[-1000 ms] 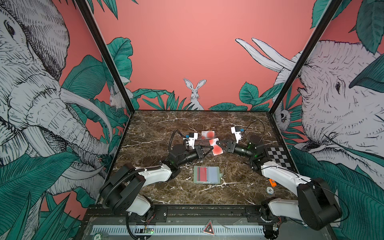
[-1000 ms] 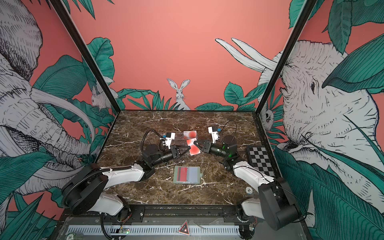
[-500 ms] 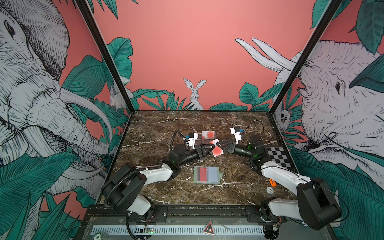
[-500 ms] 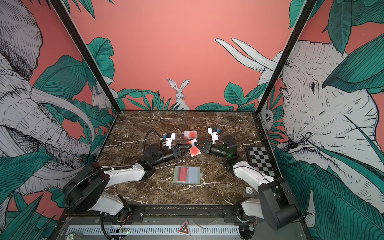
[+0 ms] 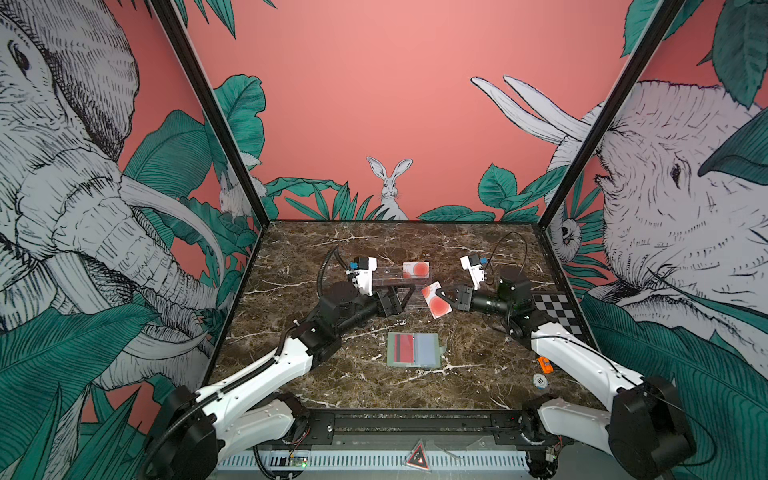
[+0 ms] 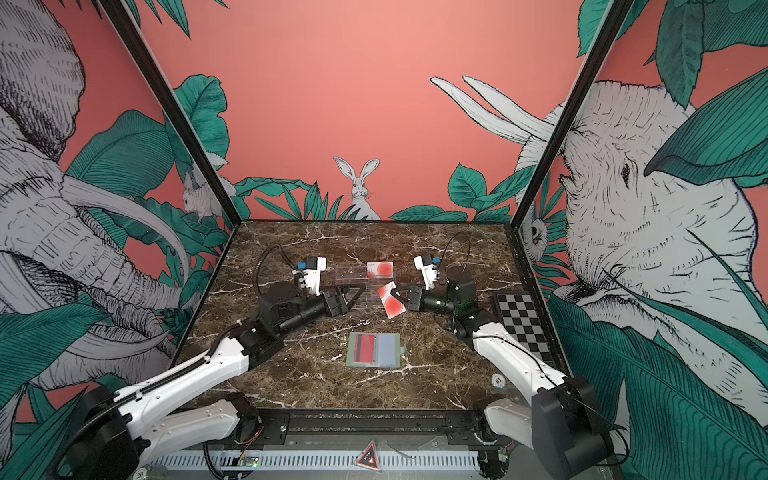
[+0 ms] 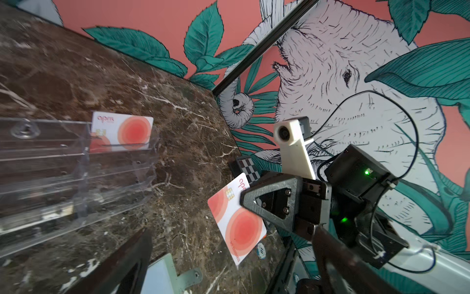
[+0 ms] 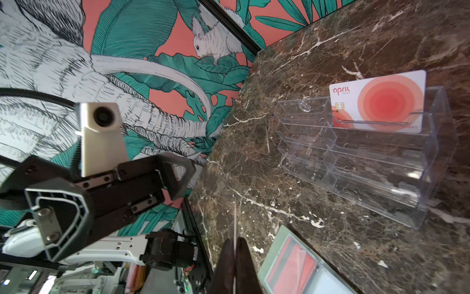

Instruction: Take the credit cards out of the card holder

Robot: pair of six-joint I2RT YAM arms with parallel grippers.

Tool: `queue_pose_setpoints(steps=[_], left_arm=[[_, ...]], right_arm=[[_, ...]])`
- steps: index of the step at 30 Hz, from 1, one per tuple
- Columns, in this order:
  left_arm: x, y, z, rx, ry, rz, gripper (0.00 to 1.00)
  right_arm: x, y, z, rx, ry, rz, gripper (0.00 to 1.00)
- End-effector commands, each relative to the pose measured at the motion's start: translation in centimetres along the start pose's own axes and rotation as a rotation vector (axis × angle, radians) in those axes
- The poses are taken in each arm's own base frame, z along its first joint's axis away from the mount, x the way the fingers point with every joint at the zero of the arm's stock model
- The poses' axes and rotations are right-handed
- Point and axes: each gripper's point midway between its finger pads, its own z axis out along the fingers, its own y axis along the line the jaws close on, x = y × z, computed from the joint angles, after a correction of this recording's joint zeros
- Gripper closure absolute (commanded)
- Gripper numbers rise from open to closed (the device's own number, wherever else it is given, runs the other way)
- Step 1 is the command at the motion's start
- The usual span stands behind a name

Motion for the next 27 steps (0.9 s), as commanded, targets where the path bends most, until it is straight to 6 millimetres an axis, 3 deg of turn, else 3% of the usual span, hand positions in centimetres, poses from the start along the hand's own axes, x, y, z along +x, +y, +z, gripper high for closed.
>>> queue_pose_setpoints(steps=[1, 15, 27], left_arm=[[-0.8, 2.7, -2.3, -0.178, -0.036, 0.128, 0.01], [-2.5, 2.9, -9.5, -0.296, -0.119, 0.315, 0.01], [-2.1, 3.1, -13.6, -0.327, -0.123, 0.378, 0.01]], right_arm=[[0.0, 0.1, -0.5, 0.033, 0.021, -0.081, 1.0], [0.2, -1.6, -0.8, 0.147, 0.054, -0.301, 1.0], [1.0, -2.0, -0.5, 0.143, 0.18, -0.543, 1.0]])
